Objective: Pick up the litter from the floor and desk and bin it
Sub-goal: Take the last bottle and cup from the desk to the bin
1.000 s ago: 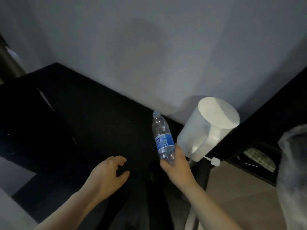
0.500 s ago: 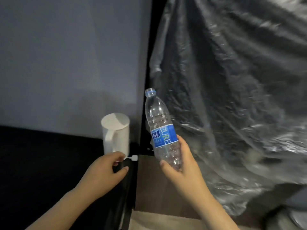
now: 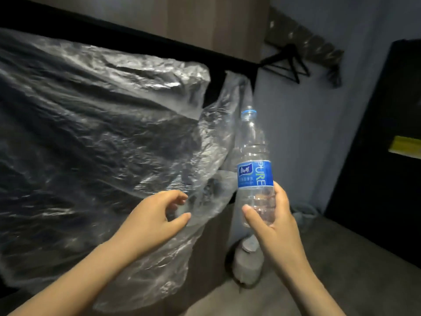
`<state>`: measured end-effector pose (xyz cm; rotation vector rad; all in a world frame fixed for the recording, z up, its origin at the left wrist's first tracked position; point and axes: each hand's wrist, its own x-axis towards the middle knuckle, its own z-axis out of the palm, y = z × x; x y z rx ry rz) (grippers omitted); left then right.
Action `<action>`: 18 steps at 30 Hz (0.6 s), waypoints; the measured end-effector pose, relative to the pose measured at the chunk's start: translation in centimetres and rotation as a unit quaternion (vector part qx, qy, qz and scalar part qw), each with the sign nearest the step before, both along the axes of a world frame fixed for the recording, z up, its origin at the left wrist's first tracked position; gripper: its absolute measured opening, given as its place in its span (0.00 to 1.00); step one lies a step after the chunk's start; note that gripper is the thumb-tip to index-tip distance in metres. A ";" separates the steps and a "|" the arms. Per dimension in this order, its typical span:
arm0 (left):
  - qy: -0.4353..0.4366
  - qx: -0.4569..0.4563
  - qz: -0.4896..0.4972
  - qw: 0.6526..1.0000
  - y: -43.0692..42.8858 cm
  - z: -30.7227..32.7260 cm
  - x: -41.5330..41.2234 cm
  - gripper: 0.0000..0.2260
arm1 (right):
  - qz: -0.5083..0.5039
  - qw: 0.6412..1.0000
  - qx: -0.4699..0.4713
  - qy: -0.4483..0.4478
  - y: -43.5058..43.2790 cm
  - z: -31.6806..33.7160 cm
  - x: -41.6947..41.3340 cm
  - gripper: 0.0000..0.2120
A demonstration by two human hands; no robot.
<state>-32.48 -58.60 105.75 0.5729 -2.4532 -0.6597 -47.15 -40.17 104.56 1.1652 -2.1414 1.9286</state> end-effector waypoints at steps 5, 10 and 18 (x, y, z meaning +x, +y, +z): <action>0.015 -0.002 -0.132 0.991 4.5 1.7 -10.3 0.20 | -0.132 0.991 -0.025 -0.006 7.2 1.0 -5.3 0.27; 0.036 0.007 -0.235 0.971 6.8 2.6 -18.2 0.19 | -0.233 0.972 -0.043 -0.003 10.5 2.0 -8.7 0.27; 0.051 -0.022 -0.348 0.936 7.3 3.5 -28.7 0.18 | -0.345 0.938 -0.046 0.011 11.8 2.4 -13.7 0.27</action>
